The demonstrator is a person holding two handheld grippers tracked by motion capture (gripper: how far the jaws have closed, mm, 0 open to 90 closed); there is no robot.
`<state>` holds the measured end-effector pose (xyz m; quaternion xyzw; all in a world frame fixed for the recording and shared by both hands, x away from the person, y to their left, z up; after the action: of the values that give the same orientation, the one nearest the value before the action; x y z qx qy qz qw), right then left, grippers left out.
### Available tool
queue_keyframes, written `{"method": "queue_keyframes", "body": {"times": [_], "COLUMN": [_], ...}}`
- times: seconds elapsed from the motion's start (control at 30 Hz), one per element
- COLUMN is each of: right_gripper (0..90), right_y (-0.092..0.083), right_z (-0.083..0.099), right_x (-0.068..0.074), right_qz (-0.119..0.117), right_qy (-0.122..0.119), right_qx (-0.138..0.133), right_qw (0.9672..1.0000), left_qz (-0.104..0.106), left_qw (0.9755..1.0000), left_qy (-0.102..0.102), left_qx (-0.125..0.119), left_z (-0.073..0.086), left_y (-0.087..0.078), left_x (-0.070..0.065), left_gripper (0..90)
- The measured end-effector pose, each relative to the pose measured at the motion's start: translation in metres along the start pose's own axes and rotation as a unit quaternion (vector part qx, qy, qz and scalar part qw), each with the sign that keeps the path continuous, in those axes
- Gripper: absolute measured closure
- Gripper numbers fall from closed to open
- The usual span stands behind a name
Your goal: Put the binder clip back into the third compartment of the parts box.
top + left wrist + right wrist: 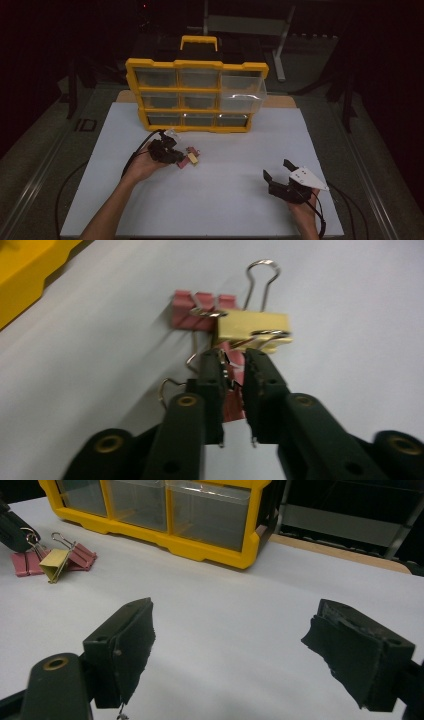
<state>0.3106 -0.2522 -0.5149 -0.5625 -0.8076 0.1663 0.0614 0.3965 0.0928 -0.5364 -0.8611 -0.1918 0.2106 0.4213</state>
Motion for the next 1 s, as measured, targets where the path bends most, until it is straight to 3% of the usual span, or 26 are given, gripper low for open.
{"method": "queue_keyframes", "body": {"times": [0.07,0.3,0.6,1.0], "right_gripper": [16.6,16.5,16.5,16.4], "right_y": [0.0,-0.001,-0.001,0.0], "right_z": [0.0,-0.001,-0.001,-0.002], "right_x": [0.0,0.003,0.004,0.005], "right_qz": [-0.002,-0.008,-0.011,-0.012], "right_qy": [0.001,-0.005,-0.006,-0.012], "right_qx": [-0.001,-0.003,-0.008,-0.014], "right_qw": [1.0,1.0,0.9999,0.9998], "left_qz": [0.006,-0.007,-0.01,-0.024], "left_qw": [0.9999,0.9995,0.9997,0.9982], "left_qy": [0.01,0.026,0.019,0.021], "left_qx": [0.005,0.018,-0.009,-0.05], "left_z": [0.001,0.004,0.001,-0.011], "left_y": [-0.001,-0.006,-0.016,-0.044], "left_x": [-0.004,-0.007,-0.005,-0.007], "left_gripper": [87.3,89.1,89.1,89.0]}}
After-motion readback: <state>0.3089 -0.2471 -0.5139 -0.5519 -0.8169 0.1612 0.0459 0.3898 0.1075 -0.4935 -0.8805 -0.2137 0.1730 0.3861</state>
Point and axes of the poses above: each handheld gripper's, and its own axes: y roughly forward along the jaws, z roughly out of its underside, x roughly to its left, the point moved 7 cm from there along y, roughly forward along the jaws, and after that the axes turned 5 degrees about z, right-handed, at the moved point
